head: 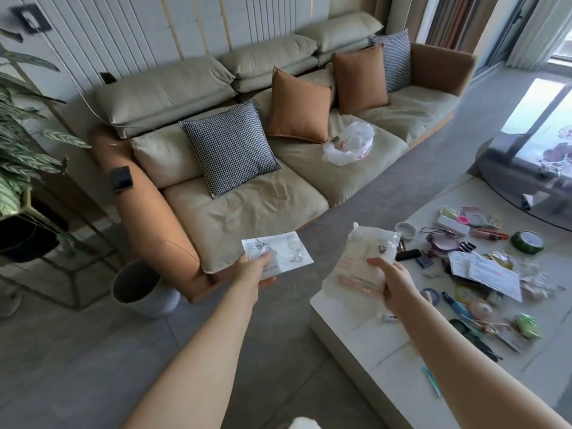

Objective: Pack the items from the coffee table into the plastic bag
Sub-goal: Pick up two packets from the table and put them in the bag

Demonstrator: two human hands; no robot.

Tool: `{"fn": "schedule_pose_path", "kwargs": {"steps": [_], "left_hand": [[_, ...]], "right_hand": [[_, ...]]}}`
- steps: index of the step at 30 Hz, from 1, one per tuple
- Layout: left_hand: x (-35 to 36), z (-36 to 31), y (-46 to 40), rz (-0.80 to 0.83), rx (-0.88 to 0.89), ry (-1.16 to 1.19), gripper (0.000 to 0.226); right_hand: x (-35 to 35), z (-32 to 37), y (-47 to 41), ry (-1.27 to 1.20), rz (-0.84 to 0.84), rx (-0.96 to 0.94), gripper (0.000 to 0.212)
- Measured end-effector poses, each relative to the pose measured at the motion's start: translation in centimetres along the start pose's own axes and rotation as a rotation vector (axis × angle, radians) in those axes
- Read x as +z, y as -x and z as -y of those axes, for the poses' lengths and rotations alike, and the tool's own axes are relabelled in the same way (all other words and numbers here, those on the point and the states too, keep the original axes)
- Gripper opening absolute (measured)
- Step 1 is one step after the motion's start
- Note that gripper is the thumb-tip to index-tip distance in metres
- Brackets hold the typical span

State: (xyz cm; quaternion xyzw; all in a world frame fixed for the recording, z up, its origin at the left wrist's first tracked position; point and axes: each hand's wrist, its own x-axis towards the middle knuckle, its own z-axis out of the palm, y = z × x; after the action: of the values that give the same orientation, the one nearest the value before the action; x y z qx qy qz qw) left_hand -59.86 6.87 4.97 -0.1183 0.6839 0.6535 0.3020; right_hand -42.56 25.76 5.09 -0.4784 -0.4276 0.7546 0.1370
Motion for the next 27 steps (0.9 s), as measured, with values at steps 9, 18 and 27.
{"fn": "schedule_pose_path", "kwargs": {"steps": [9,18,27], "left_hand": [[-1.7,-5.3,-6.7,0.139,-0.019,0.057,0.016],[2.4,-12.4,-15.4,0.146,-0.011,0.021,0.008],[7.5,-17.5,-24.4,0.145,-0.01,0.016,0.015]], "right_hand": [[8.5,2.5,-4.5,0.038,-0.026,-0.036,0.011],[14.4,7.2,-14.0,-0.028,-0.012,-0.028,0.018],[16.4,11.9,-22.0,-0.022,-0.08,-0.049,0.023]]}}
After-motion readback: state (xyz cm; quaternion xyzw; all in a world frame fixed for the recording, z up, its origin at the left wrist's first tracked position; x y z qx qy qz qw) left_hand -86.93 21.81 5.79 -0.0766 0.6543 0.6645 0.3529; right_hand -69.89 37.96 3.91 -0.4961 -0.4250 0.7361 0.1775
